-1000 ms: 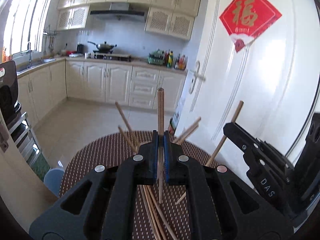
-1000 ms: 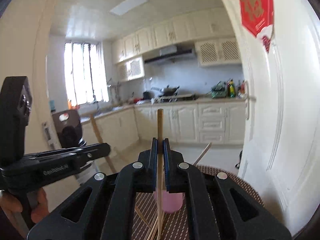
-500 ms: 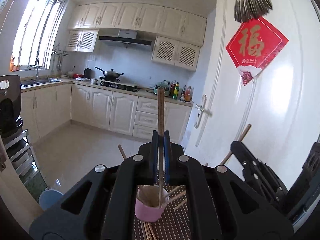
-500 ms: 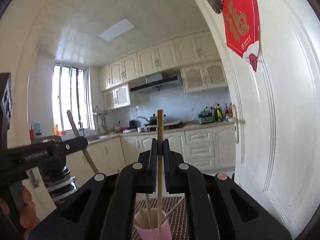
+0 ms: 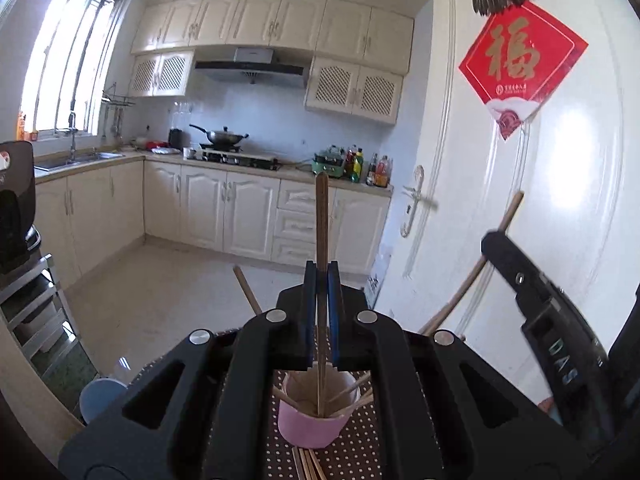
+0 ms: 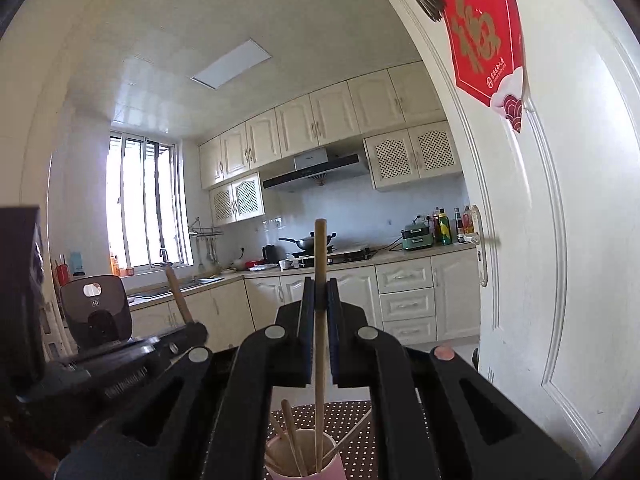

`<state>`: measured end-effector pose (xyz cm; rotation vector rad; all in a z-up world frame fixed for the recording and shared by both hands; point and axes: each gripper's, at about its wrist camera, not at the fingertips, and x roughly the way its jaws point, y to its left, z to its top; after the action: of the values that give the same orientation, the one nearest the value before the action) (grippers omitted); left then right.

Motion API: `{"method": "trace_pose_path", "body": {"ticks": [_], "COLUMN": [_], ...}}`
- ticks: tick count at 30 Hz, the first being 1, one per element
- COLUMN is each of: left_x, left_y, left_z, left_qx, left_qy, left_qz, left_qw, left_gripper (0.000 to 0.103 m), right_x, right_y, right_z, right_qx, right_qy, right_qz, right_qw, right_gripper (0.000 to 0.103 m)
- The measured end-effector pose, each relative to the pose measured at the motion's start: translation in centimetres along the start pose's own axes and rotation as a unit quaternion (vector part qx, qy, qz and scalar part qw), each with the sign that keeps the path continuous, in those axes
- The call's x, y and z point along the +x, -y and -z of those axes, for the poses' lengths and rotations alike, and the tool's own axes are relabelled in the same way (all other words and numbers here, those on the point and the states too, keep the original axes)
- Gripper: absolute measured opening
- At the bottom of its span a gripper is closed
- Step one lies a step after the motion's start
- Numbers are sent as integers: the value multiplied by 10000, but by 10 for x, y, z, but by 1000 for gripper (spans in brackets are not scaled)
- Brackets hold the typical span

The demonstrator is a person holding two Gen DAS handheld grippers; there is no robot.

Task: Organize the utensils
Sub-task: 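Lower the sticks into the pink cup and open both grippers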

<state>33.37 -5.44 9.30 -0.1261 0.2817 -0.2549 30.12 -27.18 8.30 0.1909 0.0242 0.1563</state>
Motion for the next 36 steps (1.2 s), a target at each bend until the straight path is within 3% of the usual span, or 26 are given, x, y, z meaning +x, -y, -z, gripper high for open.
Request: {"method": "trace_pose_path", "body": {"ticks": [7,27,30,31,32,36], "left_x": [5,9,8,7,5,0], "left_y": [4,2,5,5,5,6], "left_z": [11,19,19,19,20,20], "left_qx": [168,92,110,103,85,84], "left_qy": [-176,-666,-692,-679,-632,-632], "left_qz": [87,-9,-56,-66,-87,-104], "left_qw": [9997,9977,9975,9976,9979,9979], "left_gripper": [6,8,26,43,51,51], "right_x": [1,6,6,7,6,4], "right_y": [-5,-6,-6,-6,-6,-7], "right_z": [1,20,24,25,26,26], "right_qx": [-27,-88,-94,-82,-77,-110], "right_qy": [20,-619,-736,-784,-817,-901], "right_qz": [-53,-143,-143,-153,-157,-194], "right_qw": [10000,9979,9971,9968,9965,9957], "right_gripper": [5,5,5,5,5,5]}}
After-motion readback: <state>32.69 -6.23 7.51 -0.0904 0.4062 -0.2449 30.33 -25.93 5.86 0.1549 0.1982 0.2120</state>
